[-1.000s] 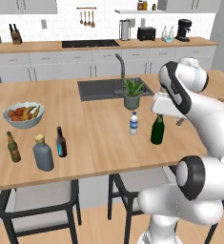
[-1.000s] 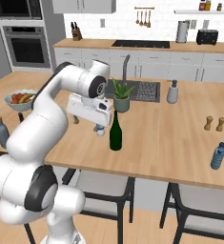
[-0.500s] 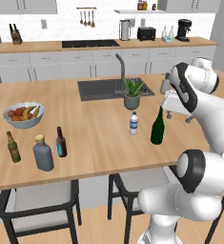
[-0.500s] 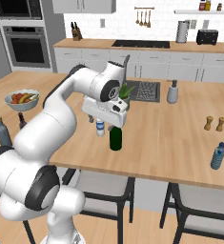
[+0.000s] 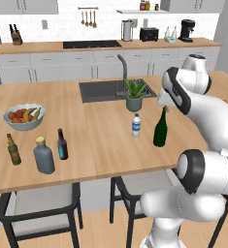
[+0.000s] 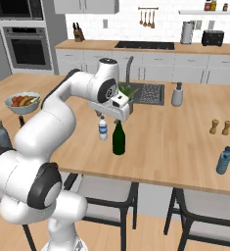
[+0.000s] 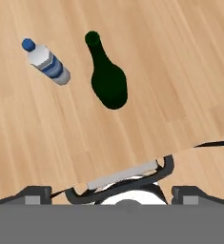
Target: Move the plastic bottles in the middle to the plastics group, and the glass bottles in the middle to the glass group.
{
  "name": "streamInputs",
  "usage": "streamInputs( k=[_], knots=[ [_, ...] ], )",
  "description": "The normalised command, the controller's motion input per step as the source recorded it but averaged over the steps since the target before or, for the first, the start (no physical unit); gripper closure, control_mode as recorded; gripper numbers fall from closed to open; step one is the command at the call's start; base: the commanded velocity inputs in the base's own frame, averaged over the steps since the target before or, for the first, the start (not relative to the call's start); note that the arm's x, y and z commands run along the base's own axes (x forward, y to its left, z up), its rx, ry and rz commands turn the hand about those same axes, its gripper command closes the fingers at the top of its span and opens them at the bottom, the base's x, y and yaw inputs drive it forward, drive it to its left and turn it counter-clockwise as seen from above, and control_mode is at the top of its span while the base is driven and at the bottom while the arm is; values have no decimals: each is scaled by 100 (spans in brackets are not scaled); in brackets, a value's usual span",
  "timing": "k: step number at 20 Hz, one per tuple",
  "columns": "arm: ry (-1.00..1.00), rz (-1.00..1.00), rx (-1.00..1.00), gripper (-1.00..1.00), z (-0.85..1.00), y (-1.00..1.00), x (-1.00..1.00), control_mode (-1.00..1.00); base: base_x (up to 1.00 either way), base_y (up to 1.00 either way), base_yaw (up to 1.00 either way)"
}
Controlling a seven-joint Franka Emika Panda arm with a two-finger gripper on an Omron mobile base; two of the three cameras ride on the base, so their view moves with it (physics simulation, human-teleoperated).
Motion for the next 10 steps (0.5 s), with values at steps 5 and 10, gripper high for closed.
streamInputs(
  k=[5, 10],
  knots=[
    [-20, -10, -6, -100, -7, 3, 43, -100, 0, 0, 0],
    [7, -2, -11, -100, -1, -6, 54, -100, 0, 0, 0]
  ],
)
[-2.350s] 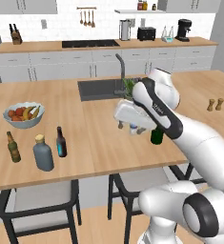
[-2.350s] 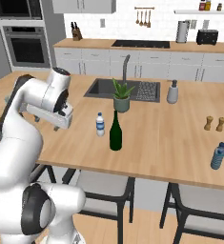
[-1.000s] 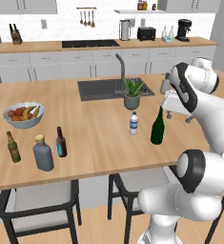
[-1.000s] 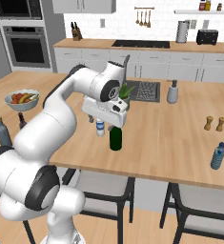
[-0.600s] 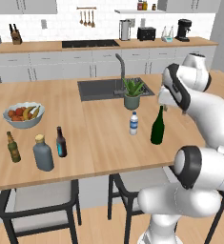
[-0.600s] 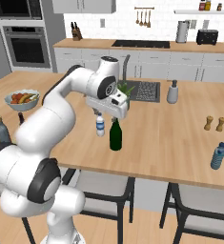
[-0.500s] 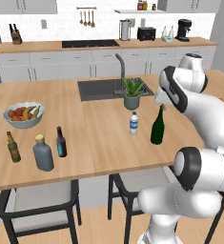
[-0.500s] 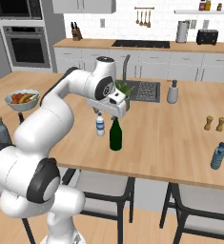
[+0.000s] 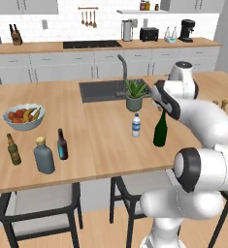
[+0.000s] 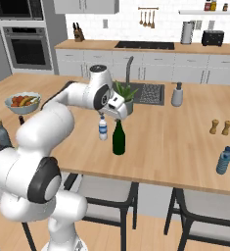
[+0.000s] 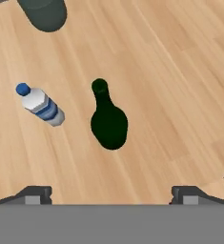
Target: Move the plastic bottles in the middle to the plastics group, and the glass bottles in the middle to the glass group.
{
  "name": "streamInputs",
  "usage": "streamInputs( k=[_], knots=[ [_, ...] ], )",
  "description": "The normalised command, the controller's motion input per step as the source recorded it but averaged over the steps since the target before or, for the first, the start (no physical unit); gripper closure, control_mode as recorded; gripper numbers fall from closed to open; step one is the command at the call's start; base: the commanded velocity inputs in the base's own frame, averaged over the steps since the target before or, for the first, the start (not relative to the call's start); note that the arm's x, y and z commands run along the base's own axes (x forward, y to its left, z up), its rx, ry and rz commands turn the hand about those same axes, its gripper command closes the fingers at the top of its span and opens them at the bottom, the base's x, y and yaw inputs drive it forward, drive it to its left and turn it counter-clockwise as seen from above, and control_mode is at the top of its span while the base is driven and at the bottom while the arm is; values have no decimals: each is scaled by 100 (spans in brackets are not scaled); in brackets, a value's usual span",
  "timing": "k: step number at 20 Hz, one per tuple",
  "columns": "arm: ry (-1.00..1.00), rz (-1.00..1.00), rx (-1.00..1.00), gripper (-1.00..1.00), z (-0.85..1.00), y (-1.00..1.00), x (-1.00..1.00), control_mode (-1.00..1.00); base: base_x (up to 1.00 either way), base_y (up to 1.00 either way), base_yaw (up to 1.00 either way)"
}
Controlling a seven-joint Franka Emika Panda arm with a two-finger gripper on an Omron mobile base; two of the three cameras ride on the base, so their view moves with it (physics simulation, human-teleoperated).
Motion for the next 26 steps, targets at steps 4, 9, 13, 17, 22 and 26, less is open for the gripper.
streamInputs(
  k=[4, 9, 13, 17, 22, 26],
  knots=[
    [16, 0, -8, -100, -1, -20, 55, -100, 0, 0, 0],
    [1, -1, -2, -100, -27, -4, 37, -100, 0, 0, 0],
    [0, -2, 0, -100, -32, -4, 34, -100, 0, 0, 0],
    [0, -1, 0, -100, -35, -9, 30, -100, 0, 0, 0],
    [0, 0, 0, -100, -11, -23, 21, -100, 0, 0, 0],
    [0, 0, 0, -100, -12, -16, 12, -100, 0, 0, 0]
  ],
)
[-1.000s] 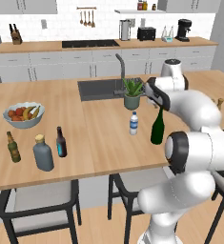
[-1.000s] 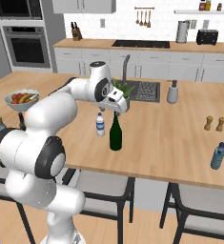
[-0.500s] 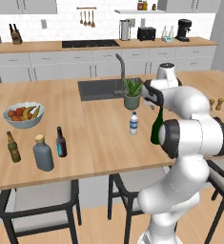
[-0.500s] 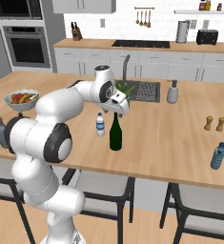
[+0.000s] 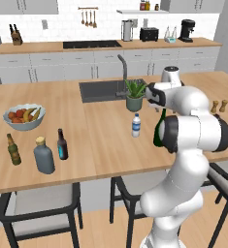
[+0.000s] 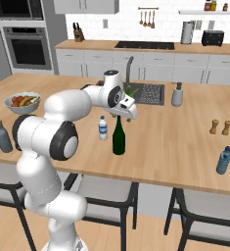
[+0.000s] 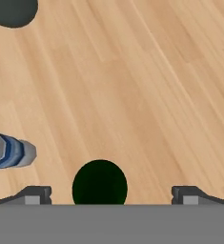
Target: Move the plastic bottles in the middle to the plastics group, and the glass bottles in the middle to the glass group.
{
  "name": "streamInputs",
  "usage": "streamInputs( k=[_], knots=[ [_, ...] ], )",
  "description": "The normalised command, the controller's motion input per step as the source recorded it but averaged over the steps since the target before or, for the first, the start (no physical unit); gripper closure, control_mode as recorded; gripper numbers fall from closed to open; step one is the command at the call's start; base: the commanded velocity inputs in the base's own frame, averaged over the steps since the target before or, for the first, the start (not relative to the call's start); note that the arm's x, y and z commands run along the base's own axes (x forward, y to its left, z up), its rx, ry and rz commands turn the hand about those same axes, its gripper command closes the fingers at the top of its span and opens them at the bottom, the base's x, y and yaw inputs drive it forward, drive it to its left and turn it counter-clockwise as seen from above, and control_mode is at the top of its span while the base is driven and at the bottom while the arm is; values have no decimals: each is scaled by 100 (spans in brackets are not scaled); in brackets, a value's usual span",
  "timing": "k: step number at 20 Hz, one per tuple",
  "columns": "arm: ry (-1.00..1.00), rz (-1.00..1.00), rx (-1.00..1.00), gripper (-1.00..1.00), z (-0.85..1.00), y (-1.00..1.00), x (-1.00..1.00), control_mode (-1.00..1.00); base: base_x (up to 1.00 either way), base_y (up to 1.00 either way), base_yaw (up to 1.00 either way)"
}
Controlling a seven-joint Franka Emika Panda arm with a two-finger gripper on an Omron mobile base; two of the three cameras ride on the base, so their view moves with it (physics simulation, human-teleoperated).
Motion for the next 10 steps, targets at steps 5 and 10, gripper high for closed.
streamInputs(
  k=[5, 10],
  knots=[
    [-2, 0, 2, -100, -7, -1, 1, -100, 0, 0, 0],
    [-1, 0, 3, -100, -6, 16, 0, -100, 0, 0, 0]
  ],
)
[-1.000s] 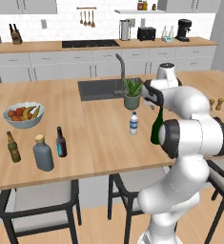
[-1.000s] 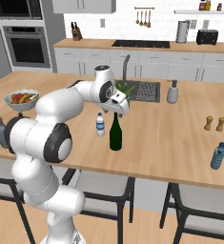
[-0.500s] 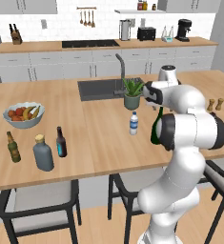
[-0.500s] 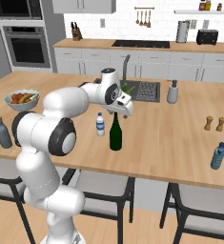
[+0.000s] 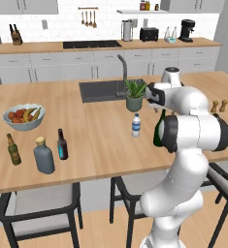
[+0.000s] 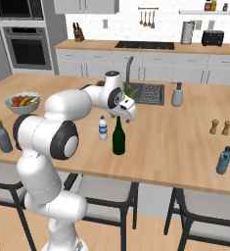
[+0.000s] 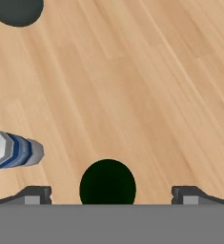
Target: Move the plastic bottles in the middle to the plastics group, and the glass bottles in the middle to the glass group.
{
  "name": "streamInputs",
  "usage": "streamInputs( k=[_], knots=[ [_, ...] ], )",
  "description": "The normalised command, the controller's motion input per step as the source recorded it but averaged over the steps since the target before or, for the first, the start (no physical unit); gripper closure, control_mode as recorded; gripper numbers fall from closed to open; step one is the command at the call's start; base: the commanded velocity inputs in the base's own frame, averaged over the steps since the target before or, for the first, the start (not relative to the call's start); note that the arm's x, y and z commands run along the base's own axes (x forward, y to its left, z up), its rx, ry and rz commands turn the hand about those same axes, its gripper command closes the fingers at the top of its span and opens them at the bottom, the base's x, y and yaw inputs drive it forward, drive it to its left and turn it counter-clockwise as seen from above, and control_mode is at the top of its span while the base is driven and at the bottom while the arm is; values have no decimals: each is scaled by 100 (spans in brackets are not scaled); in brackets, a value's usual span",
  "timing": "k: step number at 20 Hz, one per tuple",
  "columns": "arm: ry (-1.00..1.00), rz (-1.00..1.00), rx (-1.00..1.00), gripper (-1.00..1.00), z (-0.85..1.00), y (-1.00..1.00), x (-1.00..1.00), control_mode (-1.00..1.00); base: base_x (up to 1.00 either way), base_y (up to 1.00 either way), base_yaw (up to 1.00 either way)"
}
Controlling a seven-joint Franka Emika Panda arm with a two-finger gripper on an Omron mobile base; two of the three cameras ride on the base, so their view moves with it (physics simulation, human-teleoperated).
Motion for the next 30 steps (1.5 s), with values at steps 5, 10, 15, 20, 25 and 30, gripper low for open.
streamInputs(
  k=[5, 10, 15, 20, 25, 30],
  knots=[
    [0, -2, 0, -100, -12, 26, 6, -100, 0, 0, 0],
    [0, -4, 0, -100, -5, 14, 7, -100, 0, 0, 0],
    [0, -8, 0, -100, 0, 0, 0, -100, 0, 0, 0],
    [0, -12, 0, -100, 0, 0, -2, -100, 0, 0, 0],
    [0, -11, 0, -100, 0, 0, 0, -100, 0, 0, 0],
    [0, -10, 0, -100, -7, -7, 1, -100, 0, 0, 0]
  ],
)
